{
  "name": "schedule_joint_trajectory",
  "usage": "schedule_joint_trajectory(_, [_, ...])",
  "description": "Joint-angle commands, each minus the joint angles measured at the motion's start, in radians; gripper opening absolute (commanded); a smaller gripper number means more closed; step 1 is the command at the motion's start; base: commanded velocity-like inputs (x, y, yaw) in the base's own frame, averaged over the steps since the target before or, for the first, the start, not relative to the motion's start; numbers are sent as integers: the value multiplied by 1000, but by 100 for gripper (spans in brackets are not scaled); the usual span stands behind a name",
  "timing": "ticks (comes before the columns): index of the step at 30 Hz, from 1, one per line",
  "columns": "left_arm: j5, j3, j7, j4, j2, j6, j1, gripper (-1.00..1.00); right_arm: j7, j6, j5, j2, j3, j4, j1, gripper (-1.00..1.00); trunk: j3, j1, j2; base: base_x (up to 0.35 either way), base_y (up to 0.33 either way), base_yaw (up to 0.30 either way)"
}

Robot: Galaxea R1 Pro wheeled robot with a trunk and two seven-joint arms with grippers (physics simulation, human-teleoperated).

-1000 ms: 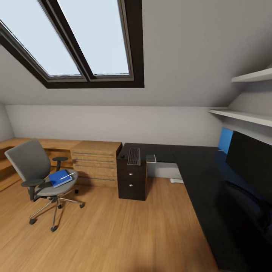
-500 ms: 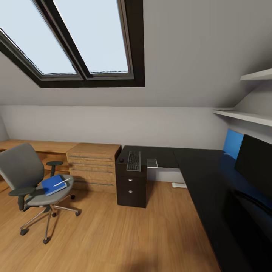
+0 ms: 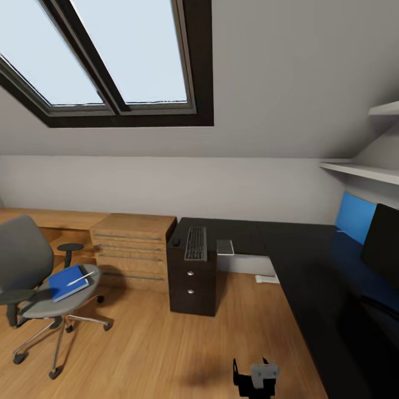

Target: In the bedroom, organize the workspace by keeping the computer under the desk, ensuring the monitor is on the desk, placing the keyboard on the desk next to the monitor, placing the mouse on the desk next to the keyboard, moving the folder from the swivel chair onto the desk next to the mouse, stacking the notebook on top of the folder with the pen on top of the notebook, and positioning the swivel chair next to the desk.

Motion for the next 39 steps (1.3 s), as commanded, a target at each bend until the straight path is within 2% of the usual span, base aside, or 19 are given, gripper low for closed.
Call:
schedule_joint_trajectory(1, [9,-3,3,1,1,2,-1,100,-5,-3,-7,-1,7,0,-1,100,-1,1,-1,331,0,0])
schedule_joint_trajectory(3, [3,-5,1,10,4,-3,-1,100,-4,-7,-4,-1,4,46,-1,100,-1,1,-1,331,0,0])
schedule_joint_trajectory(6, [-19,-27,2,42,3,-73,-1,100,-3,-10,0,0,6,103,-1,100,-1,1,-1,331,0,0])
schedule_joint_trajectory(8, [-51,-55,5,92,2,-162,-1,100,-2,-11,3,3,8,145,-2,100,-1,1,-1,331,0,0])
schedule_joint_trajectory(12, [-61,-63,4,107,2,-189,-1,100,-2,-11,3,1,8,156,-2,100,-1,1,-1,331,12,0])
schedule_joint_trajectory(17, [-61,-63,4,112,2,-203,-1,100,-2,-11,3,2,8,159,-2,100,-1,1,-1,325,86,0])
schedule_joint_trajectory(28, [-61,-62,4,112,1,-204,-1,100,-2,-11,-2,5,8,157,-2,100,-9,1,-1,250,238,0])
schedule_joint_trajectory(39, [-61,-63,5,112,0,-203,-1,100,-2,-11,-2,0,4,157,-2,100,-25,1,-1,44,73,-5])
